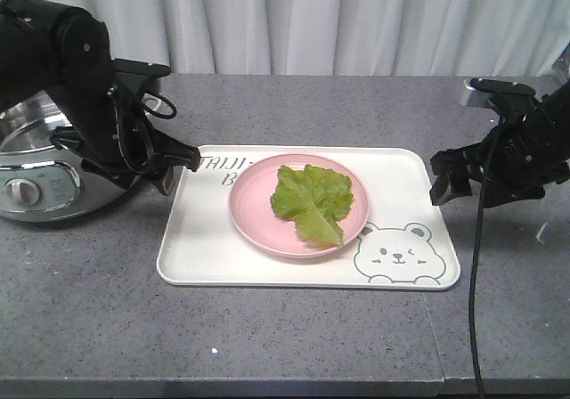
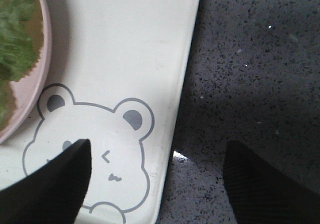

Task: Transfer vegetables to tray and serve
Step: 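Lower both grippers onto opposite short edges of the tray and grasp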

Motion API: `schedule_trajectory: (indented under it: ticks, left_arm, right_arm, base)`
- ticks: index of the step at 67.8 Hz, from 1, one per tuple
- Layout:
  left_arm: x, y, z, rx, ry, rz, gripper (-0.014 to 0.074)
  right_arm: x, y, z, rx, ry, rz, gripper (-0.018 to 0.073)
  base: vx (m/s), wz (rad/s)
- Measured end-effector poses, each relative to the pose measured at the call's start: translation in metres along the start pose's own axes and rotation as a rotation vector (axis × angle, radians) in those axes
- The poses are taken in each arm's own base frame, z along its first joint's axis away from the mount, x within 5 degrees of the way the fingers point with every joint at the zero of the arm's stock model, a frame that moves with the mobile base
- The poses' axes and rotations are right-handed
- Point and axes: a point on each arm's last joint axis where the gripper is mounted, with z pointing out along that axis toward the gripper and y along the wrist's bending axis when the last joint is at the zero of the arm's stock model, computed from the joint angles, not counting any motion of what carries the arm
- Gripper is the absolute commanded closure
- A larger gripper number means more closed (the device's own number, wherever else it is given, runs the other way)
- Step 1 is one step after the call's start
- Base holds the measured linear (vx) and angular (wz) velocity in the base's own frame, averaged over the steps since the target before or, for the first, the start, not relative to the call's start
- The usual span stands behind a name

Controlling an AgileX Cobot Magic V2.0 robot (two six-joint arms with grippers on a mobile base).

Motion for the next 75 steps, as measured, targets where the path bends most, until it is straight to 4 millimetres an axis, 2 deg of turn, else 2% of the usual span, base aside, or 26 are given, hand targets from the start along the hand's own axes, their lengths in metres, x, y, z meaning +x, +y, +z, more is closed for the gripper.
schedule_trajectory:
  ticks: [12, 36, 60, 75]
  left_arm:
    - [-0.002, -0.004, 0.019, 0.032, 0.046, -0.016, 0.0203]
    - [-0.003, -0.005, 0.037, 0.034, 0.09, -0.019, 0.0203]
    - [-0.003, -0.006, 0.055, 0.035, 0.13, -0.003, 0.0203]
    - [-0.003, -0.006, 0.062, 0.033, 0.146, -0.002, 0.0203]
  right_arm:
    - [-0.001, -0.003, 0.011, -0.001, 0.023, 0.006, 0.0032]
    - [-0.002, -0.005, 0.019, -0.001, 0.035, 0.003, 0.0032]
    - [-0.004, -0.01, 0.04, -0.009, 0.057, 0.021, 0.0032]
    - [-0.004, -0.009, 0.04, -0.019, 0.052, 0.025, 0.0032]
  base:
    - [0.0, 0.0]
    - [0.0, 0.0]
    - [0.0, 0.0]
    - [0.0, 0.0]
